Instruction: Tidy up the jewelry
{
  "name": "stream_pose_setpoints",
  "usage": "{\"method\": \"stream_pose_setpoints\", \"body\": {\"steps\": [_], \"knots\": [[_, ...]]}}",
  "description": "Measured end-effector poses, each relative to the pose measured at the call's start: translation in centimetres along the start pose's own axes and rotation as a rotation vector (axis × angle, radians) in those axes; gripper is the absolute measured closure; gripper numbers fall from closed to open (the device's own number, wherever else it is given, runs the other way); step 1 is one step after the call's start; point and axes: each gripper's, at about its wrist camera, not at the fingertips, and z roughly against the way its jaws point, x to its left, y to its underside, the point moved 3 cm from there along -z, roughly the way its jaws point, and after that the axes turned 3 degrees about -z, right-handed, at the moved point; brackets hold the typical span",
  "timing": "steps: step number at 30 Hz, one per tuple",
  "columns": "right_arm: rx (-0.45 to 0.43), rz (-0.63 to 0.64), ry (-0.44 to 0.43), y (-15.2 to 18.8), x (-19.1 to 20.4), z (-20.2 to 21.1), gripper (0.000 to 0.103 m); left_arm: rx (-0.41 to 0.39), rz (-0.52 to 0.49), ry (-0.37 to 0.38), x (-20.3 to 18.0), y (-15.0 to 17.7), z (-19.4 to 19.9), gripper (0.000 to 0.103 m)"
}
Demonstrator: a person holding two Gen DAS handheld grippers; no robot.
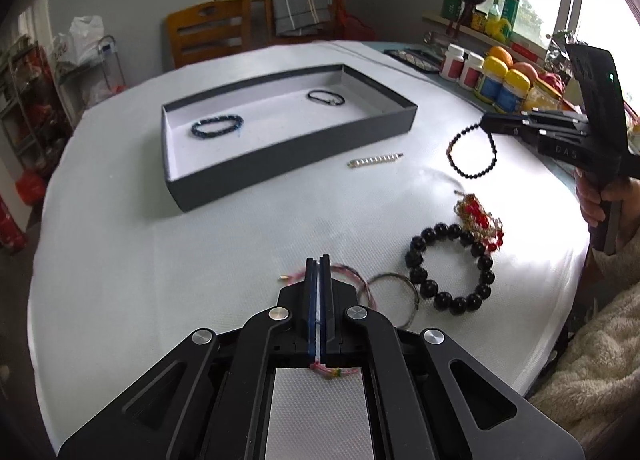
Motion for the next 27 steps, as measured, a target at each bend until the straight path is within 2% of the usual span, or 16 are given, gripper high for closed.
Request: {"method": "stream_pose_setpoints", "body": {"steps": [2,4,10,13,15,16,27], "knots": [[0.001,-0.001,-0.005,0.1,0.1,0.1,0.098,0.029,-0.002,0.026,-0.7,0.7,-0.9,0.077],[0.007,0.003,-0.007,0.3,0.2,0.0,0.098,0.036,0.001,0.057,-1.3,1.1,-1.4,0.071],[0.017,-0.001,-0.012,0.5,0.3,-0.3,0.098,0.079,0.022,0.066,-1.6,1.2,-3.1,0.071],[0.019,-0.005,-0.014,0.6,0.3,-0.4,0.098,0.091,-0.005,0.059,-2.1,1.1,-3.7,0.072],[0.02,-0.006,-0.015,0.6,0.3,-0.4,0.098,0.098,-0.017,0.064,-2.4,1.0,-3.8,0.094],[0.019,-0.006,-0.015,0.6,0.3,-0.4,0.098,0.099,-0.015,0.07,-2.4,1.0,-3.7,0.097],[-0.009,-0.009,-0.015,0.0,0.2,0.3,0.098,0.028,0.004,0.061,-1.5,-0.1,-1.4,0.098]]}}
